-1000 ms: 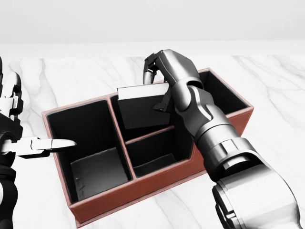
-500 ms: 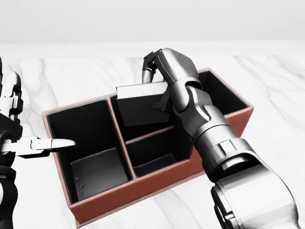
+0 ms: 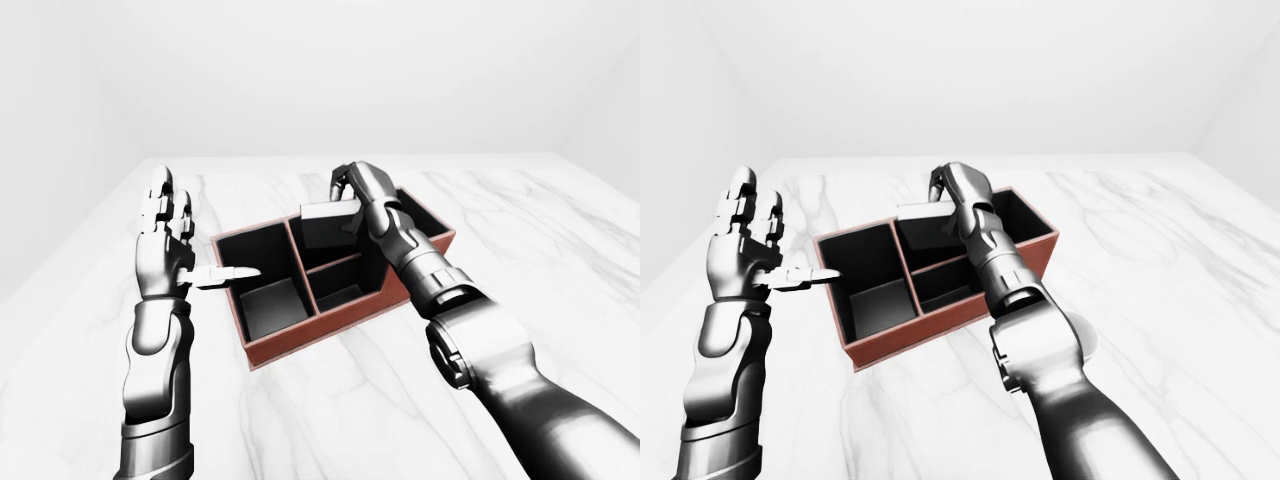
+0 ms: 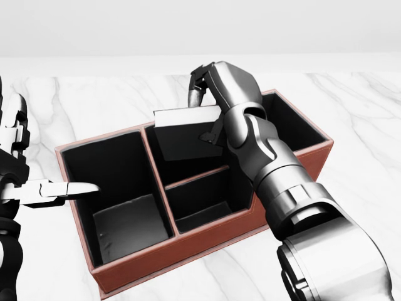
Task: Pick up the book and place it in the front compartment of the caddy.
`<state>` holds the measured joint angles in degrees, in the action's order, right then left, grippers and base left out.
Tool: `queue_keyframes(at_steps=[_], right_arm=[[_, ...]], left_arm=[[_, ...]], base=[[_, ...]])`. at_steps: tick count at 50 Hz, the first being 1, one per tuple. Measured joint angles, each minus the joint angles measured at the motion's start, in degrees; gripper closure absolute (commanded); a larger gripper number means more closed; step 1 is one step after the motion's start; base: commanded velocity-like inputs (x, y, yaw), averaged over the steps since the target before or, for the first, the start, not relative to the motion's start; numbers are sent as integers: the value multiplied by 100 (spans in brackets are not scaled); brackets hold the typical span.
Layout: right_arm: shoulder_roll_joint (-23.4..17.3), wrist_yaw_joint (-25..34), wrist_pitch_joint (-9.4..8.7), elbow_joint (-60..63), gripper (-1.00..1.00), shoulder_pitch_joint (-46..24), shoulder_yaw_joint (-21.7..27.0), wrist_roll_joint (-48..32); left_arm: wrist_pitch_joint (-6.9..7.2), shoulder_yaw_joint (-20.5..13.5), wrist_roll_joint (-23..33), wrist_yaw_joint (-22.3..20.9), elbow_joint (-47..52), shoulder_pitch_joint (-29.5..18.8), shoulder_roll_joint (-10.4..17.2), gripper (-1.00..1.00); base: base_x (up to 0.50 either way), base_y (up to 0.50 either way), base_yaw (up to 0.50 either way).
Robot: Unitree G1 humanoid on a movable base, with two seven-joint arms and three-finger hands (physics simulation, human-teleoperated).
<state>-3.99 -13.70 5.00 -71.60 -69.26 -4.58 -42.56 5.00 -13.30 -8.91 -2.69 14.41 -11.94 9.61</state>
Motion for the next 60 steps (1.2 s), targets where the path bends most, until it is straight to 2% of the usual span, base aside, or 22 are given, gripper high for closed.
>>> queue_keyframes(at_steps=[35,59,60], right_arm=[[-1,-547,0,-30,100,-91,24,79],[81,20,-3,-38,100,-73,87,486],[81,33,-2,-32,25,-72,94,491]], left_arm=[[0,-8,-25,9,-18,-14,7,-100],[0,-69,-145,66,-41,-83,58,-100],[0,-70,-148,68,-39,-84,60,-100]], base=[[0,0,0],[0,0,0],[0,0,0]])
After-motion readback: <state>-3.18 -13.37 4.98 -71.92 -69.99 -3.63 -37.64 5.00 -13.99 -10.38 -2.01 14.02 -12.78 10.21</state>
